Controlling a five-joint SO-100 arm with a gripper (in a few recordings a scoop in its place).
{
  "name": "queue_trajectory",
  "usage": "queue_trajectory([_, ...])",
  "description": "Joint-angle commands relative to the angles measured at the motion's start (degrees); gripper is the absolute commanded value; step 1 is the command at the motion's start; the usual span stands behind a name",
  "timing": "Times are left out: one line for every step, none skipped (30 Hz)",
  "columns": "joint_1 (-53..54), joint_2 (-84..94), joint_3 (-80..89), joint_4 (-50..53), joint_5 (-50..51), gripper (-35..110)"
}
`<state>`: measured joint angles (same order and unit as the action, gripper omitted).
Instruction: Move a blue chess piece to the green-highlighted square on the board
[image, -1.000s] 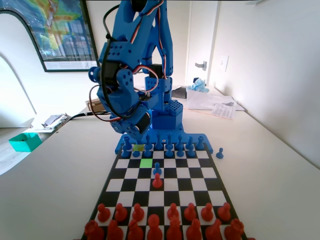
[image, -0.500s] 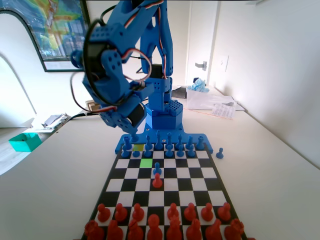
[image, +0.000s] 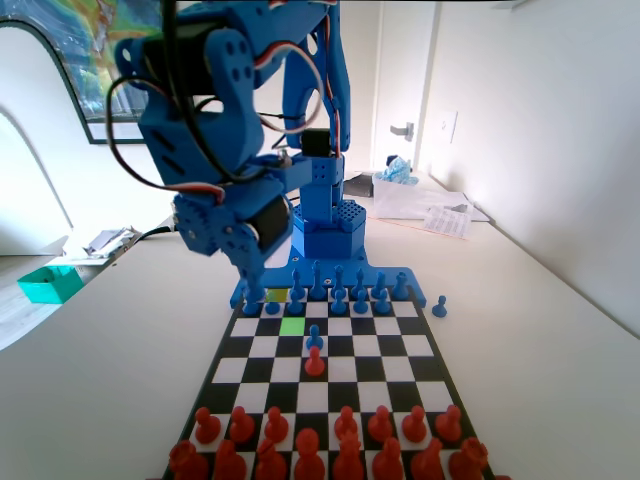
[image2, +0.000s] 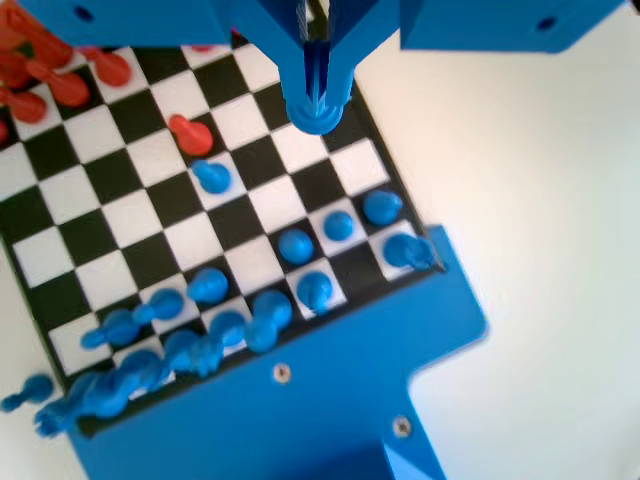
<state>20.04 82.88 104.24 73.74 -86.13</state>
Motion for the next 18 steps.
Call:
queue_trajectory([-1.49,-1.05,-2.55,-2.11,0.26,1])
queue_trajectory([-1.76,-2.02,-2.29,-2.81,0.26,1])
queue_trajectory([-2.02,-2.90,-1.93,-3.78,0.26,1])
queue_trajectory([-2.20,-3.78,-1.67,-4.48,0.26,1])
queue_trajectory([-2.46,-4.75,-1.32,-5.19,0.35,1])
queue_trajectory([-2.72,-5.45,-0.88,-6.06,0.44,1])
queue_trajectory([-2.99,-6.15,-0.44,-6.86,0.62,1])
queue_trajectory([-3.34,-6.77,0.00,-7.65,0.88,1])
queue_trajectory([-3.60,-7.29,0.35,-8.09,1.05,1])
queue_trajectory([-3.87,-7.65,0.88,-8.61,1.14,1])
queue_trajectory([-4.22,-7.82,1.49,-9.23,1.23,1])
queue_trajectory([-4.57,-8.09,1.85,-9.58,1.41,1])
queue_trajectory([-5.01,-8.35,2.29,-9.93,1.58,1])
queue_trajectory([-5.36,-8.35,2.90,-10.37,1.76,1])
queue_trajectory([-5.62,-8.44,3.43,-10.63,2.11,1])
queue_trajectory([-5.89,-8.53,3.69,-10.81,2.37,1])
queue_trajectory([-6.06,-8.53,4.04,-10.81,2.72,1])
queue_trajectory([-6.42,-8.61,4.31,-10.81,2.90,1])
